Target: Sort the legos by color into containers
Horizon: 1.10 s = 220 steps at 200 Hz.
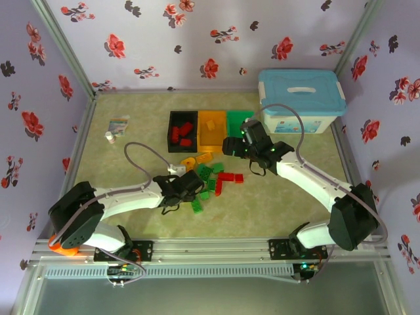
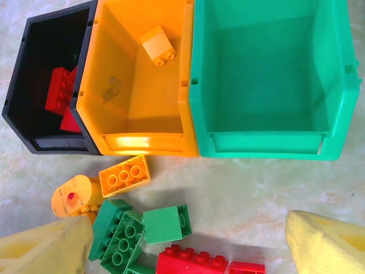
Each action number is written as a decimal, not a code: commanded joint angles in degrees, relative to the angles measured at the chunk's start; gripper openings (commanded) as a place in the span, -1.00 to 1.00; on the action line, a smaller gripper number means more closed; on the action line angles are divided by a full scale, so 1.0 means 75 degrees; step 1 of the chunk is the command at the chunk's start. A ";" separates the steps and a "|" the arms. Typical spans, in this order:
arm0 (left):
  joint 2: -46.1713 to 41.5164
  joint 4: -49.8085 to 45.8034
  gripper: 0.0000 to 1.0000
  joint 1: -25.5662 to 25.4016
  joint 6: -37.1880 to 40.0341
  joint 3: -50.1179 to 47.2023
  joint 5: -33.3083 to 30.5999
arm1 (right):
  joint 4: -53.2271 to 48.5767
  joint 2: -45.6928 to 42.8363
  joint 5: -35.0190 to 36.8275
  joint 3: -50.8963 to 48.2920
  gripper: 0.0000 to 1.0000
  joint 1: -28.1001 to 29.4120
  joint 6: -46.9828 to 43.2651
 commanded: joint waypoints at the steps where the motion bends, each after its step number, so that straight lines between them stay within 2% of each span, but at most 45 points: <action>1: -0.0014 -0.0244 0.24 -0.0092 -0.0113 0.0117 -0.0243 | 0.0185 -0.0098 0.0005 -0.0150 0.76 -0.0047 0.0127; 27: 0.0347 -0.0557 0.30 -0.0400 -0.0386 0.0503 -0.0292 | 0.0162 -0.0192 0.0063 -0.0227 0.76 -0.0050 0.0127; 87: 0.0270 0.0065 0.33 -0.0472 -0.1014 -0.0170 -0.0267 | 0.0183 -0.0319 0.0125 -0.0447 0.76 -0.0082 0.0118; 147: -0.0011 0.0401 -0.02 -0.0286 -0.0982 -0.0548 -0.0203 | 0.0258 -0.0283 0.0078 -0.0511 0.76 -0.0098 0.0174; 188: -0.0091 0.0484 -0.05 -0.0053 -0.0796 -0.0656 -0.0184 | 0.0266 -0.0256 0.0055 -0.0554 0.76 -0.0094 0.0182; 220: -0.0164 0.0459 -0.17 0.0010 -0.0606 -0.0572 -0.0226 | 0.0240 -0.0268 0.0066 -0.0546 0.76 -0.0104 0.0171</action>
